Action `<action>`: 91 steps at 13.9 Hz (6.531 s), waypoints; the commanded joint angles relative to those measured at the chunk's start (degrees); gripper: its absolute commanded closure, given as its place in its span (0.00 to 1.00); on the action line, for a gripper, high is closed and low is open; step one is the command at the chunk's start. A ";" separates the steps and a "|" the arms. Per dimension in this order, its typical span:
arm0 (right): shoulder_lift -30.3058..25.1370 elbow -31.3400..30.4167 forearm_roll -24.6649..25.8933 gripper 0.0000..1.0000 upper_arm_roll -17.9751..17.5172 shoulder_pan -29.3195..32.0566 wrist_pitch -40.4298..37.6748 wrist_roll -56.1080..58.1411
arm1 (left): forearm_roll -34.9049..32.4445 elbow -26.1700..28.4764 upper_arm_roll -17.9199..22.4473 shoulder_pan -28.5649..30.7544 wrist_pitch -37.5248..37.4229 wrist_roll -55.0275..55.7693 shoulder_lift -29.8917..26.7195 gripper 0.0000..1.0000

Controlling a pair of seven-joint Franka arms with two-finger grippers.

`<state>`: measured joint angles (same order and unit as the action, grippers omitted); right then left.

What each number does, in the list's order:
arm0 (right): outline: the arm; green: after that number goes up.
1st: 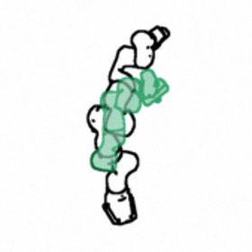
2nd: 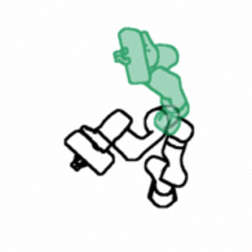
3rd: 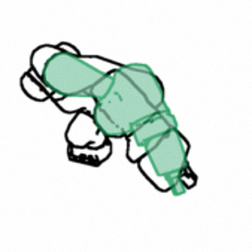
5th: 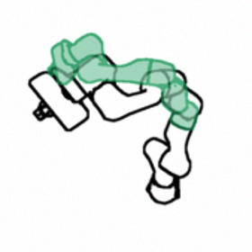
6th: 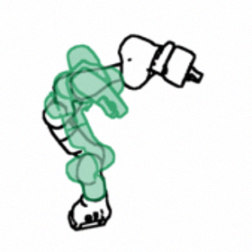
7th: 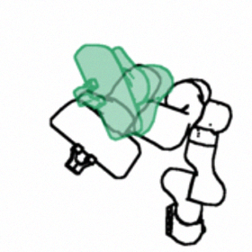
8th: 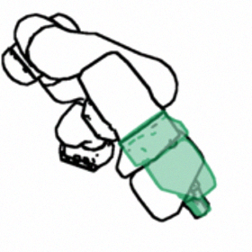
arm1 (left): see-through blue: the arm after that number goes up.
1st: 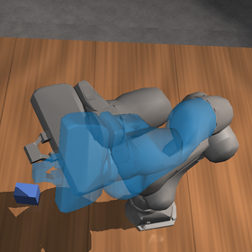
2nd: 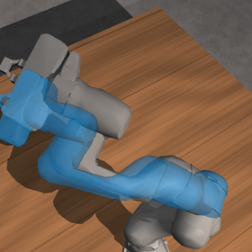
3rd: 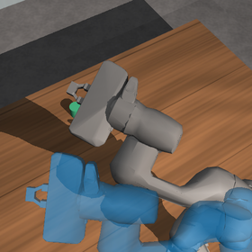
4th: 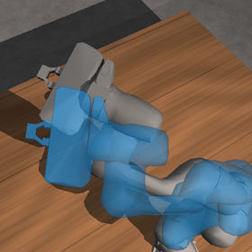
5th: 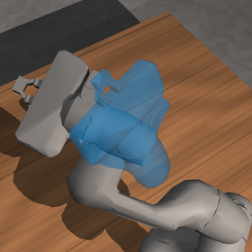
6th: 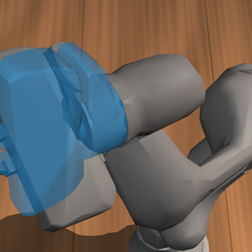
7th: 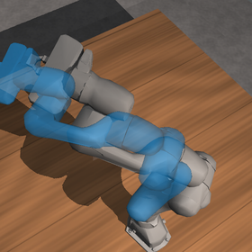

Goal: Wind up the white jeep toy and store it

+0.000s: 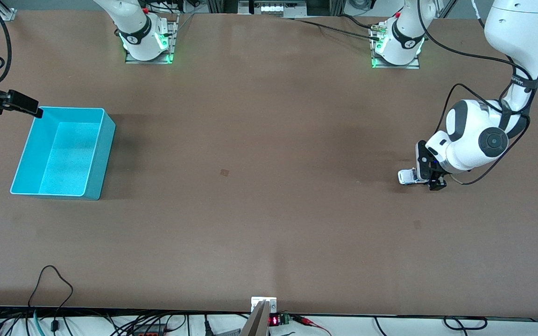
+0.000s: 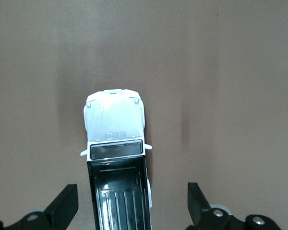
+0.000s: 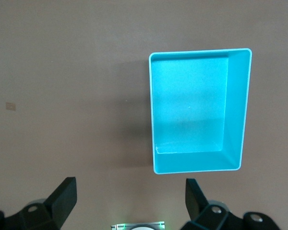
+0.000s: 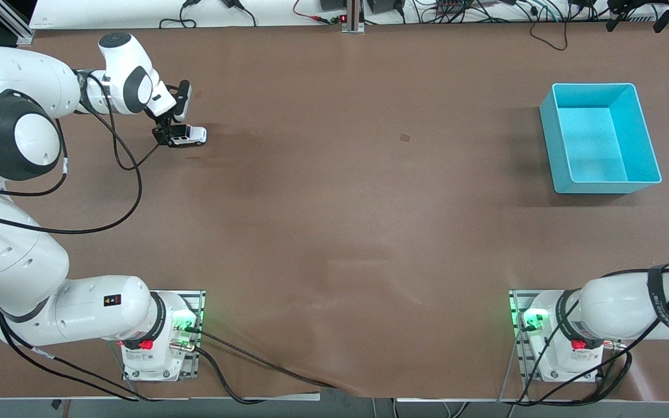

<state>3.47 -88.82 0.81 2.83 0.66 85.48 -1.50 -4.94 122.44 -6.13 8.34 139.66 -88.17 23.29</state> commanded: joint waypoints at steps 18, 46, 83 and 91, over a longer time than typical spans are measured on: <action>0.04 0.40 -0.20 0.00 0.25 -0.57 -0.67 0.36 | -1.30 1.05 -0.47 1.15 2.54 -1.04 1.40 0.27; 0.04 0.40 -0.20 0.00 0.25 -0.75 -0.85 0.44 | -1.30 2.63 -0.38 1.06 3.25 -1.48 1.31 1.00; 0.04 0.31 -0.02 0.00 0.34 -1.54 -1.90 -0.44 | -7.63 1.23 0.15 11.87 5.01 -7.01 4.57 1.00; 0.04 0.40 -0.02 0.00 0.34 -1.63 -1.81 -0.44 | -7.63 -0.36 0.15 14.51 5.01 -11.68 6.06 1.00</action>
<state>3.48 -88.82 0.82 2.95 -0.58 84.29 -1.58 -10.79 122.57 -5.97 21.83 144.11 -98.25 25.51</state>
